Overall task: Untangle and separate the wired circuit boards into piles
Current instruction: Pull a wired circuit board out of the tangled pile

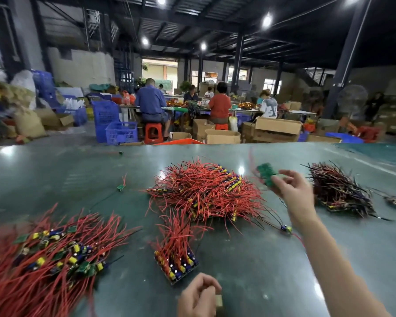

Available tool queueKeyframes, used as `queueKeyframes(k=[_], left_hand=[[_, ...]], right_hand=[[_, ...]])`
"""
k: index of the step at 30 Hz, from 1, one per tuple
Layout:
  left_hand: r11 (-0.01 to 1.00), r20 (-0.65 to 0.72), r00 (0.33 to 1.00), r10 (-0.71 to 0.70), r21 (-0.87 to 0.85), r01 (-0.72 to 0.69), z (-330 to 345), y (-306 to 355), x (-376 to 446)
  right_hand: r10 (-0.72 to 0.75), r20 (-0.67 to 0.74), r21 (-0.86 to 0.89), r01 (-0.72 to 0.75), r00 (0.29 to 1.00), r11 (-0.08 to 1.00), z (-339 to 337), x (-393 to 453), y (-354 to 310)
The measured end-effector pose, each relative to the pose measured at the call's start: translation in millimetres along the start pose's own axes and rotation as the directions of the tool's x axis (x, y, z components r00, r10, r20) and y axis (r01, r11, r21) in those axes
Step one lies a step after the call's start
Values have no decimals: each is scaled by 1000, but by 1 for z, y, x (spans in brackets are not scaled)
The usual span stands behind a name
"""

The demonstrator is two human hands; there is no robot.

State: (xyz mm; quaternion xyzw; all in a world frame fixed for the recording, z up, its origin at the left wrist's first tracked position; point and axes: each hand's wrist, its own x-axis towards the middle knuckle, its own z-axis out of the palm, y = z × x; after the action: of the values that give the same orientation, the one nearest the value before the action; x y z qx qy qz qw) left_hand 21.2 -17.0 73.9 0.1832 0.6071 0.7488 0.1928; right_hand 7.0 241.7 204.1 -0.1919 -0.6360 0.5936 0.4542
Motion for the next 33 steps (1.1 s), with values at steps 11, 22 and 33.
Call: queueKeyframes(k=[11, 22, 33], left_hand=[[682, -94, 961, -262, -723, 115, -54, 45, 18], [825, -349, 933, -90, -552, -126, -51, 25, 29], [824, -421, 905, -68, -536, -187, -65, 25, 21]], right_hand=[[255, 453, 228, -388, 854, 893, 67, -128, 46], [75, 488, 175, -182, 869, 968, 91, -170, 59], [192, 598, 5, -243, 778, 970, 92, -182, 54]])
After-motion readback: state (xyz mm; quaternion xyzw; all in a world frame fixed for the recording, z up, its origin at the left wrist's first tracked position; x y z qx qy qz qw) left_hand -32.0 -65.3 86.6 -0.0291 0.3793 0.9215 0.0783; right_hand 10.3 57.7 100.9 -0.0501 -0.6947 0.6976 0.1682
